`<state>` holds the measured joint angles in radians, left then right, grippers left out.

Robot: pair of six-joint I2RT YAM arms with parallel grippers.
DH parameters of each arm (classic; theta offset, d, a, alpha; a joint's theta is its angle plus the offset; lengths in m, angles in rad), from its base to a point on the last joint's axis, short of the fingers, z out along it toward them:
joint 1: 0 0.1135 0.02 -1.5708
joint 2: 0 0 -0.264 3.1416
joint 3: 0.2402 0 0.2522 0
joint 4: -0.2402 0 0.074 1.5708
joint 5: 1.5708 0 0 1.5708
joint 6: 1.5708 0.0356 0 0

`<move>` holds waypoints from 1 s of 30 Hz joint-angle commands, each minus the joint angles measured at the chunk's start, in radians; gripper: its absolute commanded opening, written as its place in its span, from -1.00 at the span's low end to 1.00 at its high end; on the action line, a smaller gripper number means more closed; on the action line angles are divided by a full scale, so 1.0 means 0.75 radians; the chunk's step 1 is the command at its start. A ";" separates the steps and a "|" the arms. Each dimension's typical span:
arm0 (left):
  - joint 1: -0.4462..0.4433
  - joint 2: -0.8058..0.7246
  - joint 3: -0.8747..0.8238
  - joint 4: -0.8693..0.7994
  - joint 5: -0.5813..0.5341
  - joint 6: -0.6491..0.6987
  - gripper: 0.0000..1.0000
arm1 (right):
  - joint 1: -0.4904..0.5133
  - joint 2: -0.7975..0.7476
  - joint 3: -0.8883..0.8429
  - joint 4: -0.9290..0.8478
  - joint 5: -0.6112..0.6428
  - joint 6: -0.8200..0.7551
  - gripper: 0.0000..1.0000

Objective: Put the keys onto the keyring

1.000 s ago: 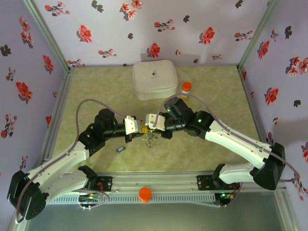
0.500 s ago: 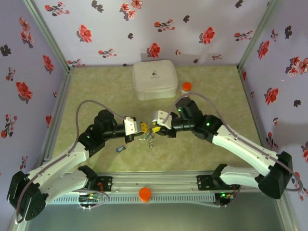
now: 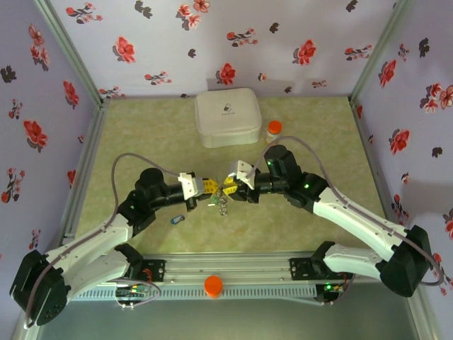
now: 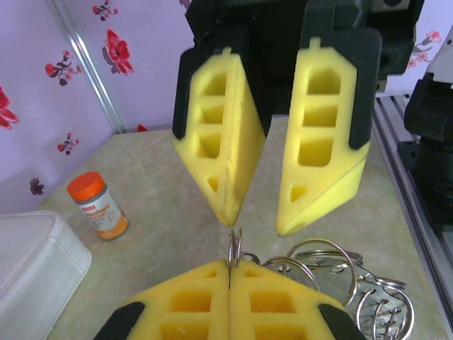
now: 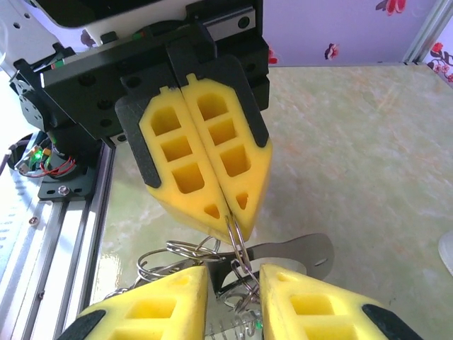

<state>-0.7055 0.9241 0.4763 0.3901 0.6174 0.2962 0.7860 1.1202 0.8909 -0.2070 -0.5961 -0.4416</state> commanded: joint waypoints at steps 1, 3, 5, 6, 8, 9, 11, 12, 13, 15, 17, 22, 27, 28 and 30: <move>0.010 -0.013 -0.001 0.108 0.040 -0.030 -1.00 | -0.002 0.007 -0.001 -0.058 0.065 -0.065 -0.51; 0.010 -0.009 0.001 0.108 0.040 -0.027 -1.00 | -0.002 0.014 0.009 -0.081 0.075 -0.084 -0.51; 0.010 -0.005 0.005 0.104 0.042 -0.025 -1.00 | -0.002 0.014 0.015 -0.075 0.053 -0.086 -0.52; 0.010 -0.004 0.007 0.102 0.044 -0.025 -1.00 | -0.001 0.017 0.015 -0.068 0.047 -0.084 -0.52; 0.011 -0.002 0.011 0.100 0.050 -0.024 -1.00 | -0.001 0.025 0.020 -0.065 0.040 -0.086 -0.55; 0.010 -0.002 0.011 0.098 0.050 -0.025 -1.00 | -0.002 0.026 0.022 -0.065 0.038 -0.088 -0.57; 0.009 -0.001 0.012 0.096 0.052 -0.021 -1.00 | -0.001 0.031 0.024 -0.069 0.026 -0.091 -0.63; 0.010 -0.001 0.015 0.093 0.052 -0.020 -1.00 | -0.002 0.030 0.025 -0.070 0.022 -0.091 -0.66; 0.010 -0.001 0.015 0.091 0.052 -0.020 -1.00 | -0.001 0.033 0.024 -0.072 0.018 -0.091 -0.69; 0.011 -0.004 0.014 0.090 0.052 -0.018 -1.00 | -0.003 0.035 0.029 -0.079 0.017 -0.094 -0.77; 0.010 -0.004 0.015 0.089 0.054 -0.016 -1.00 | -0.003 0.034 0.033 -0.082 0.017 -0.096 -0.85; 0.010 -0.004 0.026 0.082 0.068 -0.017 -1.00 | -0.001 0.050 0.048 -0.102 0.023 -0.102 -0.98; 0.011 -0.002 0.043 0.046 0.073 0.007 -1.00 | -0.001 0.090 0.073 -0.137 0.053 -0.114 -1.00; 0.011 0.002 0.049 0.034 0.073 0.011 -1.00 | -0.001 0.099 0.079 -0.141 0.054 -0.117 -1.00; 0.011 0.009 0.055 0.028 0.079 0.014 -1.00 | -0.001 0.115 0.087 -0.146 0.047 -0.118 -1.00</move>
<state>-0.7017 0.9283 0.4759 0.3798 0.6411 0.2924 0.7860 1.1889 0.9253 -0.2863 -0.5690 -0.5159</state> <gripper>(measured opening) 0.039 0.050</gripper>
